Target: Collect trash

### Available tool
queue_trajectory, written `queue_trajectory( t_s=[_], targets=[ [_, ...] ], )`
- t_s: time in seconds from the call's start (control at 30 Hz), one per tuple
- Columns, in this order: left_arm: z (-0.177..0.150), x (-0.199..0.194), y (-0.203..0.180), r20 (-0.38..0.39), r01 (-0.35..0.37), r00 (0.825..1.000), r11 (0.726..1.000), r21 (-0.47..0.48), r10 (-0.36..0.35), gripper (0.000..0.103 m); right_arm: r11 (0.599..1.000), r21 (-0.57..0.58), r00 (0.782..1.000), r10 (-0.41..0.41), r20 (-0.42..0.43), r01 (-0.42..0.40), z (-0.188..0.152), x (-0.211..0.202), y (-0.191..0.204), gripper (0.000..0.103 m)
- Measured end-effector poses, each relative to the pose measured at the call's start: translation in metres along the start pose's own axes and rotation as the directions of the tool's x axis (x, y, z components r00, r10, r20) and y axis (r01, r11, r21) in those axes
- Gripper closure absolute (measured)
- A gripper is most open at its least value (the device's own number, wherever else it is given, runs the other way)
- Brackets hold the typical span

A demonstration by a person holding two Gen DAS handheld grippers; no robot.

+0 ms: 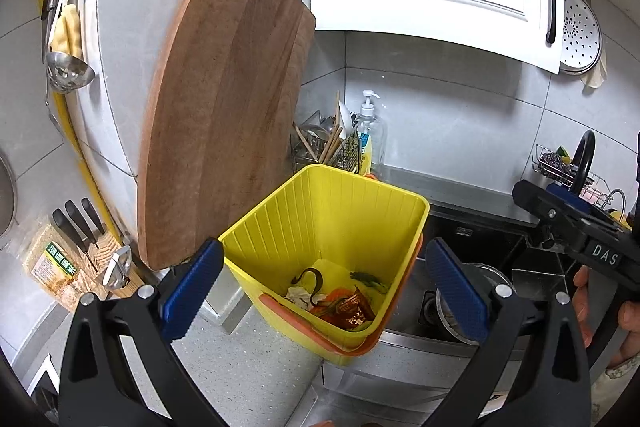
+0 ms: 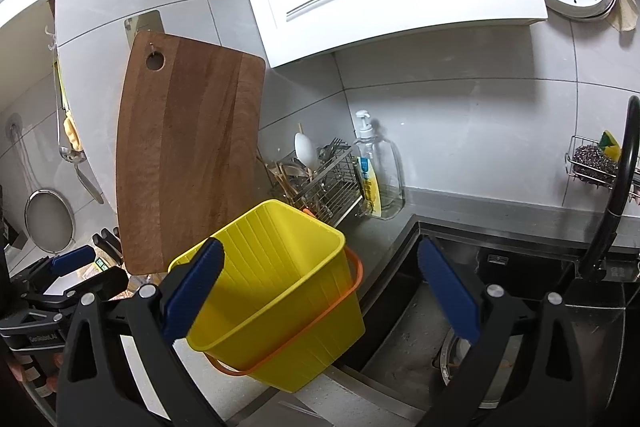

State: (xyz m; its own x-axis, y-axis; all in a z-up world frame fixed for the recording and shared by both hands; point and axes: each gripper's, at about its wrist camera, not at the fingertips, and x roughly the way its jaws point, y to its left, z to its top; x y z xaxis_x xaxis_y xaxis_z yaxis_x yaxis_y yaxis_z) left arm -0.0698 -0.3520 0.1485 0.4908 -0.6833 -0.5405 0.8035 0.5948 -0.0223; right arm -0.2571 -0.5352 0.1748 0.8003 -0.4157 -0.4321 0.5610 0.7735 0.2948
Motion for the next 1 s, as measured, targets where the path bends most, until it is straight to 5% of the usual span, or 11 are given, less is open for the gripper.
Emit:
queue_trajectory(
  t_s=[1.0],
  targets=[
    [0.001,0.002,0.007,-0.017,0.008,1.000,1.000,0.008,-0.008,0.004,0.999,-0.029,1.000,-0.013,-0.017,0.013,0.002,0.008,0.011,0.008]
  ],
)
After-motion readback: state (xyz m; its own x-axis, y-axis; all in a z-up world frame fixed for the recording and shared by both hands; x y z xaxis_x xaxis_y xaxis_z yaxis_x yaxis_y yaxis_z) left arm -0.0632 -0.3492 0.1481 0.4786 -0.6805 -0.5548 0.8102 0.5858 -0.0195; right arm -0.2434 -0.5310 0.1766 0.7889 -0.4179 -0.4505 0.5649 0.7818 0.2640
